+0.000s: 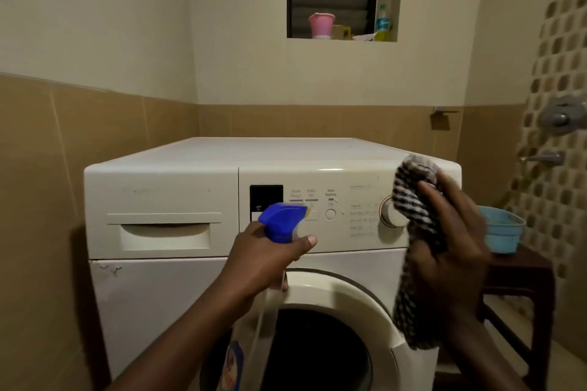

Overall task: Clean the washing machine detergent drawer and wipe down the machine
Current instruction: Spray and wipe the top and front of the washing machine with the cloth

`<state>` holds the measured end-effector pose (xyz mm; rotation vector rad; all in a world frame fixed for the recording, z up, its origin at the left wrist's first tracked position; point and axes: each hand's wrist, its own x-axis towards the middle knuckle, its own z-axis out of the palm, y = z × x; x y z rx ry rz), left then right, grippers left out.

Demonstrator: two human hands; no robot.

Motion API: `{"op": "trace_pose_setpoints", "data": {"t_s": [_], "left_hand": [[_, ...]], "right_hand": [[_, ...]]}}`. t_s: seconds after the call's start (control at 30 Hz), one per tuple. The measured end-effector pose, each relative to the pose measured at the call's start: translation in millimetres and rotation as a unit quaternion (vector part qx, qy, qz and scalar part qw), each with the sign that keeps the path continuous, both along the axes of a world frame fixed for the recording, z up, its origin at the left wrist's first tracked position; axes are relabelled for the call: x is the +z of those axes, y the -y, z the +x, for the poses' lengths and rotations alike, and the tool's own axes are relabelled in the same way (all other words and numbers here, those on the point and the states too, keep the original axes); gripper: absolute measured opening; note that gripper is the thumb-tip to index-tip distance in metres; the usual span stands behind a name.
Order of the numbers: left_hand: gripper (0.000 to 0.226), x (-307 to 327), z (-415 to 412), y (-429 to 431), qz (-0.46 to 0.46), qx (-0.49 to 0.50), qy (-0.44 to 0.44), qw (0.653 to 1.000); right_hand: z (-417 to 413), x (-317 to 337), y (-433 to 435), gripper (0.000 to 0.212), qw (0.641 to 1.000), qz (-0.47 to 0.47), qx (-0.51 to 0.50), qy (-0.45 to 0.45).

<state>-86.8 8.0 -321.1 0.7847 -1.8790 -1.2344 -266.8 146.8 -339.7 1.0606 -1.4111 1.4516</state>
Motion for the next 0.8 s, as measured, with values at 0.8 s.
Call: {"op": "trace_pose_setpoints", "data": {"t_s": [0.8], "left_hand": [[0.029, -31.1, 53.0, 16.6, 0.052, 0.110, -0.082, 0.989]], "right_hand": [[-6.1, -59.3, 71.7, 0.038, 0.979, 0.156, 0.113, -0.067]]}}
